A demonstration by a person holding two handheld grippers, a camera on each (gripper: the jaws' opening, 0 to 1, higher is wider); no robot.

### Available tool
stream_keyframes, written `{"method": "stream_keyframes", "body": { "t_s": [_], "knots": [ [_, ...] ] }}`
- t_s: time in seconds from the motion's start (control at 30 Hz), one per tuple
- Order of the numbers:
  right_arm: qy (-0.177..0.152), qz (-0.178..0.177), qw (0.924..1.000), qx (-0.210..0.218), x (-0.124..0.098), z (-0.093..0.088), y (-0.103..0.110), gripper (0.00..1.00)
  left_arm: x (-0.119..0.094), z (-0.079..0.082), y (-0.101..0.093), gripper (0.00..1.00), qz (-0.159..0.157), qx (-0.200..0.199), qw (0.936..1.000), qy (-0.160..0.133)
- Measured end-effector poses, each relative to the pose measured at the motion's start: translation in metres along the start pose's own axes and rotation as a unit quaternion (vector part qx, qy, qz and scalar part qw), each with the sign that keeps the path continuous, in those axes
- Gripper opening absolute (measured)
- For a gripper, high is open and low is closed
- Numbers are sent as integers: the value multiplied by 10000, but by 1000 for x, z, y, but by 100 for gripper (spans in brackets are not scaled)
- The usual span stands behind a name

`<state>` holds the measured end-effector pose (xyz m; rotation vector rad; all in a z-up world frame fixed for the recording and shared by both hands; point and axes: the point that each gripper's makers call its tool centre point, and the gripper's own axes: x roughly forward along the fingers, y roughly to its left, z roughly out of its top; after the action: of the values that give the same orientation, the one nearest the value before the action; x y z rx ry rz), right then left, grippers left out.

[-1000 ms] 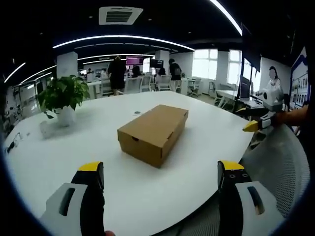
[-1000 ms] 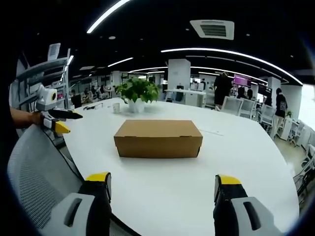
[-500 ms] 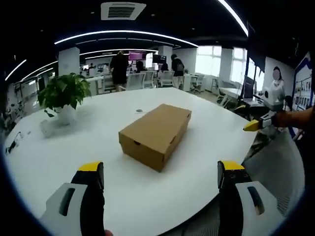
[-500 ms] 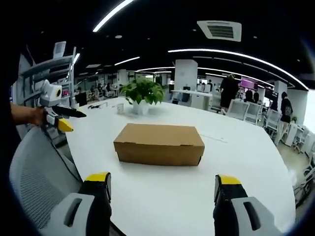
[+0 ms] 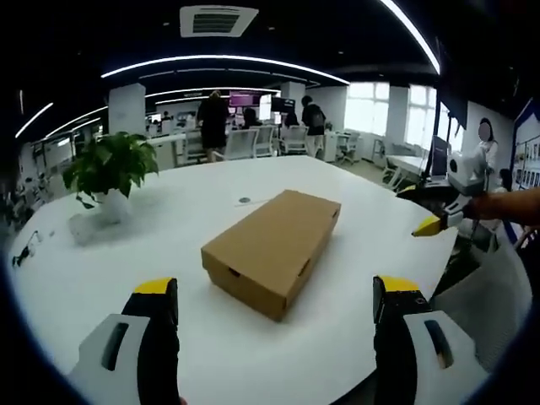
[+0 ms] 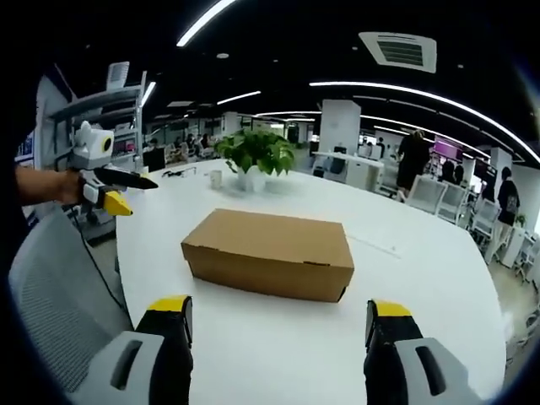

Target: Operate the shoe box by opening the lid, removing the specified soft item, and placing it in the target area until the item is outside and the box remains undamaged.

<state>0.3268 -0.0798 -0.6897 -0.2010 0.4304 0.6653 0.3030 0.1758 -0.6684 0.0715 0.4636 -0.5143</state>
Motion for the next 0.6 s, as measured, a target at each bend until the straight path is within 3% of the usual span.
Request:
{"method": "stream_keyframes", "body": {
  "t_s": [0.13, 0.6],
  "knots": [
    [95, 189, 9996, -180, 17, -2, -10, 84, 11, -2, 1, 100, 45, -126, 9999, 54],
    [294, 666, 9963, -460, 75, -3, -36, 82, 54, -20, 0, 100, 205, -16, 9990, 406]
  ]
}}
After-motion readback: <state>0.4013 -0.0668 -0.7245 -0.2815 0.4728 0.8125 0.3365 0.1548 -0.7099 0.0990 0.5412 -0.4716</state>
